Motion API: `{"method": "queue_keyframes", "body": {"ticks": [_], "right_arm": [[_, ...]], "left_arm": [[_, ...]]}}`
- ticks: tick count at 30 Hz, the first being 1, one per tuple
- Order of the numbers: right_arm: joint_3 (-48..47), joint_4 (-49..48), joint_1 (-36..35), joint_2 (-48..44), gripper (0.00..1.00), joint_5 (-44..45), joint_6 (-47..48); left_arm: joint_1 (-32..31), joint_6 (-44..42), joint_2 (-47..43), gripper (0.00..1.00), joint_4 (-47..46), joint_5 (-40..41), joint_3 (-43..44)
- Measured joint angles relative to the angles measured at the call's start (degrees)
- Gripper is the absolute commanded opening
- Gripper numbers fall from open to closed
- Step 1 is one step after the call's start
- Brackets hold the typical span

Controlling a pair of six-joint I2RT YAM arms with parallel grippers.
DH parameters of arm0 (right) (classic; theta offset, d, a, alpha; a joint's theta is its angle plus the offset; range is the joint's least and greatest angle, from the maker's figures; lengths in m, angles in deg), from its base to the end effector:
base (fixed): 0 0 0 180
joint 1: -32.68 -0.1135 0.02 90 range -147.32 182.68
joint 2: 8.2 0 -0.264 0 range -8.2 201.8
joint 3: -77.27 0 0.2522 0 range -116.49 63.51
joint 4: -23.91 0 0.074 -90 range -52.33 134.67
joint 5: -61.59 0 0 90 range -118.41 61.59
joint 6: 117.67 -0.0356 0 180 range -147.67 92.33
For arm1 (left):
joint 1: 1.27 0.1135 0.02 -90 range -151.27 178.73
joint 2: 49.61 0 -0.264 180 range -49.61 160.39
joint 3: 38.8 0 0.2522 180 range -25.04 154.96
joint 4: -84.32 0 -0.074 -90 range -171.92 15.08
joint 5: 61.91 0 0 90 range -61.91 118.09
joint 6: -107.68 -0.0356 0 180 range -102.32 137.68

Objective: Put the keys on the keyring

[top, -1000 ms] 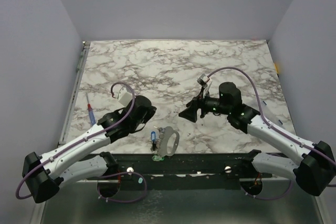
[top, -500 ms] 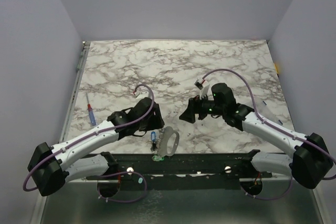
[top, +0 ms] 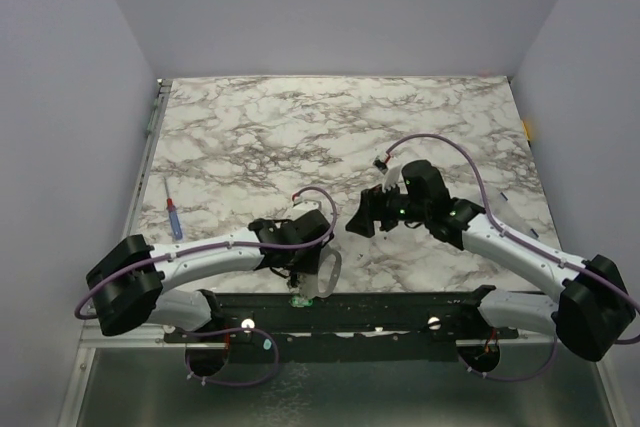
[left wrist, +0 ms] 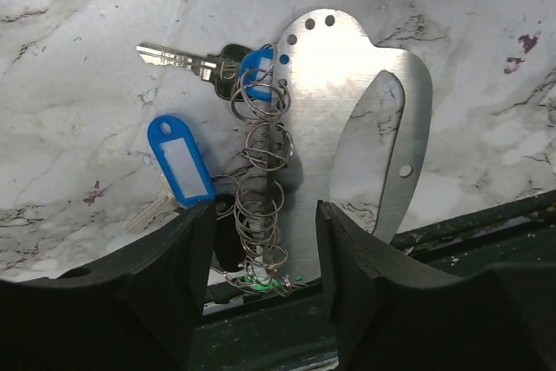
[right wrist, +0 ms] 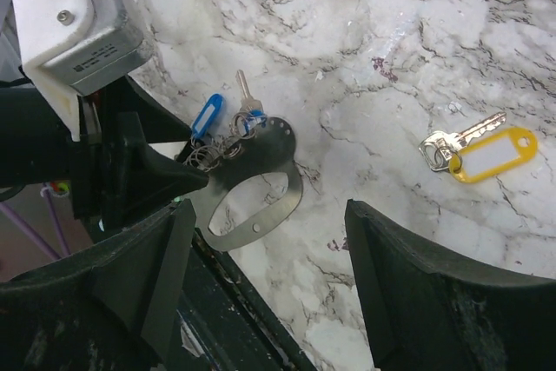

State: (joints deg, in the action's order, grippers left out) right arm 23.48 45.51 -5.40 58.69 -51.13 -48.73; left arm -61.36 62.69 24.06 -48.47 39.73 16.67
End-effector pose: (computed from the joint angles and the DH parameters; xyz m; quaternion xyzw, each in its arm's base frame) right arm 0.1882 0.1649 0.2383 -0.2189 0.8454 0.3763 0.3096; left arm 0.1212 -0.1964 0.1891 0.1061 0.9665 -0.1079 0.2075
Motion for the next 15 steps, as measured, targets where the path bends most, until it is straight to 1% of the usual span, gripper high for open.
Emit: {"method": "queue_keyframes", "body": {"ticks": [2,9,15], "right_arm": [[0.0,0.4,0.0,-0.4,0.79,0.2,0.0],[0.0,1.0,0.0,-1.3,0.79,0.4,0.0],[0.0,1.7,0.0,-2.1,0.80,0.6,0.1]], "left_arm": [[-0.3,1.0,1.1,0.56,0.0,1.2,0.0],[-1.0,5.4,4.2,0.45,-1.6,4.7,0.6],[-2.6,8.0,10.2,0.25,-3.0,7.5,3.4]]}}
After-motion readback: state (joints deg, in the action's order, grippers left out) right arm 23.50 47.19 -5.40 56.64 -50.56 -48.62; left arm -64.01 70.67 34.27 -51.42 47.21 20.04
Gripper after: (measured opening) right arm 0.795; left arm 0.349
